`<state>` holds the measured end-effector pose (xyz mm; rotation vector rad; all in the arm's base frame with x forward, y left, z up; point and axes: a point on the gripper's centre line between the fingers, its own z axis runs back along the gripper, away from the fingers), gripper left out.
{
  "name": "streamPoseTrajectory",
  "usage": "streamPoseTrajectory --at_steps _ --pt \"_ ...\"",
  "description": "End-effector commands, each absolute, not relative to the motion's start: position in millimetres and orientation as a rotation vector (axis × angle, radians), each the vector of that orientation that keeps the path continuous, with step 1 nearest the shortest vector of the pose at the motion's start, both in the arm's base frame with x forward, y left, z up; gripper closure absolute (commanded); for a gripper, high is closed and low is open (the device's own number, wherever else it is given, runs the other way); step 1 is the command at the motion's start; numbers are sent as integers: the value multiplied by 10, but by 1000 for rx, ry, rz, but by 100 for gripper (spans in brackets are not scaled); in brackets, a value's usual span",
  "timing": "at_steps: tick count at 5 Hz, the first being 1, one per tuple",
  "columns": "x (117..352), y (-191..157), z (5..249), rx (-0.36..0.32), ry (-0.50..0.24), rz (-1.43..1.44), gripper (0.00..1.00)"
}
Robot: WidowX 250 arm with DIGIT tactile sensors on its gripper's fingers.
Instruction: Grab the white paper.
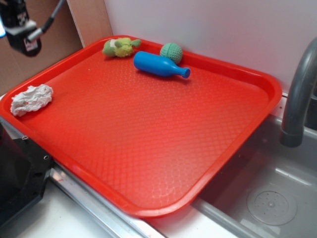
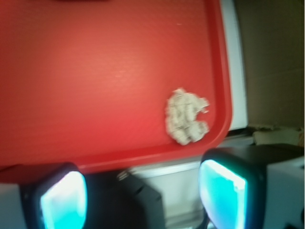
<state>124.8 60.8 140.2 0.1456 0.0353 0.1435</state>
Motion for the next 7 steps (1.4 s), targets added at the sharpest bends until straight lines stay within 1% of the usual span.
streamPoseTrajectory --at_steps 1,2,3,4,5,6,7 --pt "1360 928 696 14 -149 -42 0" --pt "1306 1065 397 40 -133 -3 0" --pt "1245 1202 234 0 -70 21 0" --pt "1291 1208 146 19 -27 16 0" --pt "1330 1168 -18 81 99 10 96" --pt "1328 1136 48 105 77 -1 100" --pt "1310 1088 180 124 50 12 100"
